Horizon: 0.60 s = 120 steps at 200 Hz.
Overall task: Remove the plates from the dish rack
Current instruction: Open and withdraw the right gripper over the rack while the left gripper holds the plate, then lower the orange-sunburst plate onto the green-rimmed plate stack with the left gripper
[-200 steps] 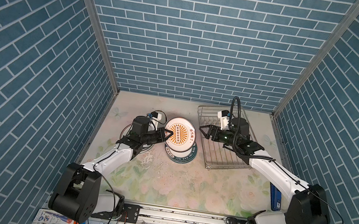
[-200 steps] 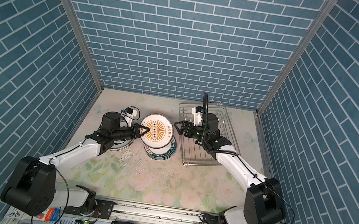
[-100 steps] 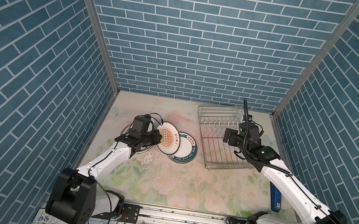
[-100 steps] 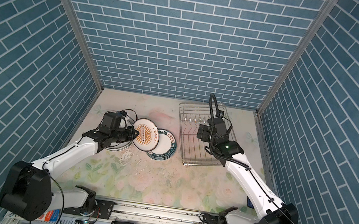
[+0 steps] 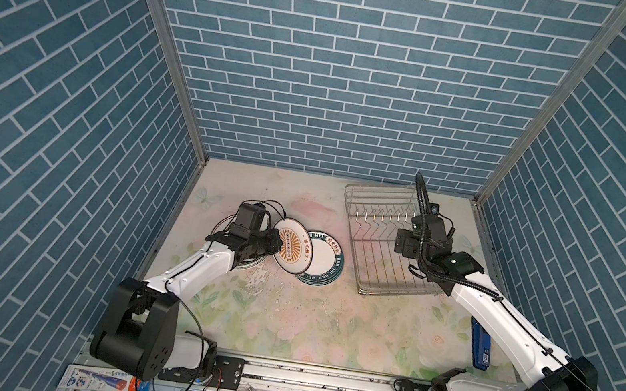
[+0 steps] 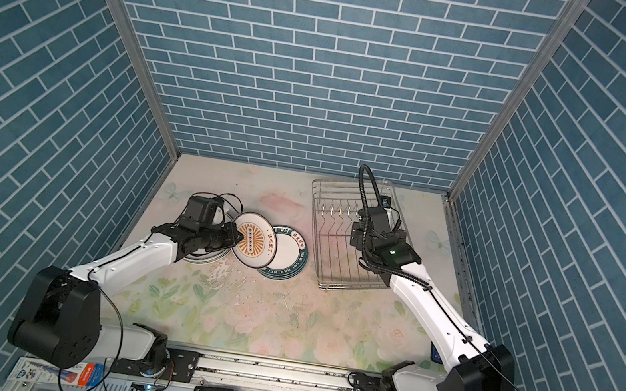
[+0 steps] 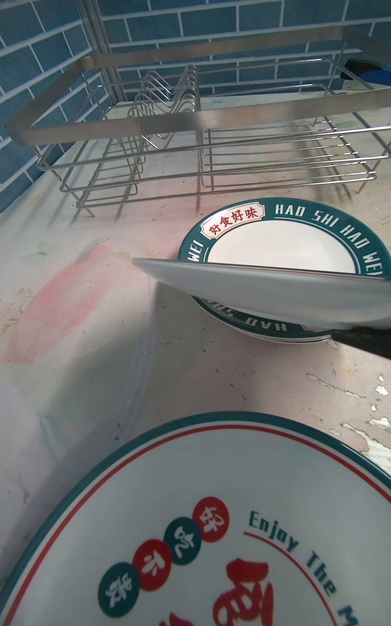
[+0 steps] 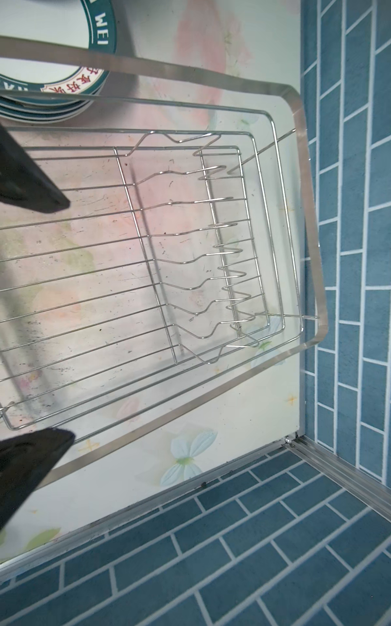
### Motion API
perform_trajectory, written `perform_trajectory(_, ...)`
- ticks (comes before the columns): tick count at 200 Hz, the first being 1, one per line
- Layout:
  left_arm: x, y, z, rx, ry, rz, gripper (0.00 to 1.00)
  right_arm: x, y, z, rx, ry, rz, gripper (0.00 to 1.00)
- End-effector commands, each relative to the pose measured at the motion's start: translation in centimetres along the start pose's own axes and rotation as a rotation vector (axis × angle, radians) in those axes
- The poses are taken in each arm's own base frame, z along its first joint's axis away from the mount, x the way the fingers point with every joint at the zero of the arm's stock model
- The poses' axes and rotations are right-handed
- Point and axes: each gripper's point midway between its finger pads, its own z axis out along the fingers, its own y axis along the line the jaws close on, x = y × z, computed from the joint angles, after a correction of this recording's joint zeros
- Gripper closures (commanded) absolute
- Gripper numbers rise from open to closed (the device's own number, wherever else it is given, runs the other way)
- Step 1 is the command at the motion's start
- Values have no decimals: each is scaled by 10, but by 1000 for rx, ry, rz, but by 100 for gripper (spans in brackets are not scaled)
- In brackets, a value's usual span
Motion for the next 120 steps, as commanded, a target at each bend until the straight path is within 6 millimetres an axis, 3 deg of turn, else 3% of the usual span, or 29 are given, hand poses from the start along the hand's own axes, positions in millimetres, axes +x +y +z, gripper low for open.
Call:
perform_trajectory(1, -6, -1, 1, -11, 1, -5, 100, -13, -4, -7, 16, -12, -18, 1)
perform_trajectory(120, 6, 9, 25, -33, 92, -48, 96, -1, 5, 6, -67, 57, -4, 1)
